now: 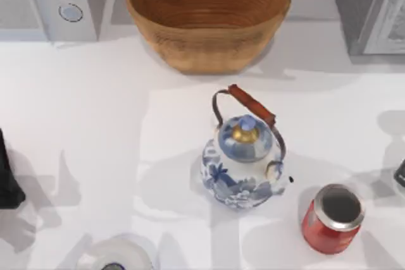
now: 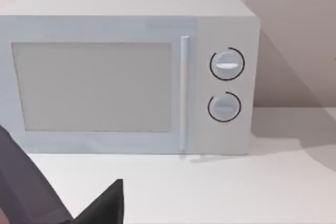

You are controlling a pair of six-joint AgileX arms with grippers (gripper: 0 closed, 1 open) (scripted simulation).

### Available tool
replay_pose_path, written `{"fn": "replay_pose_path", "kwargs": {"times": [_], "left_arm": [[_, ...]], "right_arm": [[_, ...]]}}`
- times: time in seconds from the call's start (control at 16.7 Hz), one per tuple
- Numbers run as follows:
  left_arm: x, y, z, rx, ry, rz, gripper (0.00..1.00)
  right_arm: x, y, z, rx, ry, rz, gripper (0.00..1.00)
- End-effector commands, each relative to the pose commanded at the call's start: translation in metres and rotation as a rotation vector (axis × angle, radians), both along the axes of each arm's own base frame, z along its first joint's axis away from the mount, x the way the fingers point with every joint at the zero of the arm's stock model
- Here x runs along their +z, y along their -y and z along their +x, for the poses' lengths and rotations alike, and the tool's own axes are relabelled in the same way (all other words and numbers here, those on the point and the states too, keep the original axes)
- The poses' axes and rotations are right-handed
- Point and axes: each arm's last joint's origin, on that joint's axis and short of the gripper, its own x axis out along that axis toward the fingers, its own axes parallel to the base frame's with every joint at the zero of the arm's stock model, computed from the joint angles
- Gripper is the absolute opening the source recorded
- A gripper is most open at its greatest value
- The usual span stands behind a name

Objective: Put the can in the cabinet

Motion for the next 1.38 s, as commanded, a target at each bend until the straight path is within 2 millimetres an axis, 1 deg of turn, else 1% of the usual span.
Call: {"fn": "replay_pose_path", "kwargs": {"times": [0.18, 0.3, 0.42, 0.6, 0.72, 0.78, 0.84, 0.96, 1.08, 1.2, 1.26, 1.38], "left_arm": [[0.000, 0.000, 0.000, 0.000, 0.000, 0.000, 1.00], [0.000, 0.000, 0.000, 0.000, 0.000, 0.000, 1.00], [0.000, 0.000, 0.000, 0.000, 0.000, 0.000, 1.00], [0.000, 0.000, 0.000, 0.000, 0.000, 0.000, 1.00], [0.000, 0.000, 0.000, 0.000, 0.000, 0.000, 1.00], [0.000, 0.000, 0.000, 0.000, 0.000, 0.000, 1.00], [0.000, 0.000, 0.000, 0.000, 0.000, 0.000, 1.00], [0.000, 0.000, 0.000, 0.000, 0.000, 0.000, 1.00], [0.000, 0.000, 0.000, 0.000, 0.000, 0.000, 1.00], [0.000, 0.000, 0.000, 0.000, 0.000, 0.000, 1.00], [0.000, 0.000, 0.000, 0.000, 0.000, 0.000, 1.00], [0.000, 0.000, 0.000, 0.000, 0.000, 0.000, 1.00]], "right_arm": [[0.003, 0.000, 0.000, -0.001, 0.002, -0.003, 1.00], [0.017, 0.001, 0.000, -0.008, 0.010, -0.015, 1.00], [0.042, 0.003, 0.001, -0.022, 0.022, -0.032, 1.00], [0.095, 0.006, 0.009, -0.051, 0.044, -0.061, 1.00], [0.129, 0.010, 0.025, -0.066, 0.031, -0.076, 1.00], [0.140, 0.012, 0.038, -0.071, 0.004, -0.080, 1.00], [0.146, 0.015, 0.054, -0.074, -0.037, -0.081, 1.00], [0.144, 0.023, 0.092, -0.074, -0.145, -0.075, 1.00], [0.129, 0.030, 0.129, -0.069, -0.263, -0.063, 1.00], [0.100, 0.037, 0.160, -0.060, -0.390, -0.046, 1.00], [0.083, 0.040, 0.172, -0.055, -0.453, -0.037, 1.00], [0.048, 0.043, 0.186, -0.043, -0.572, -0.021, 1.00]]}}
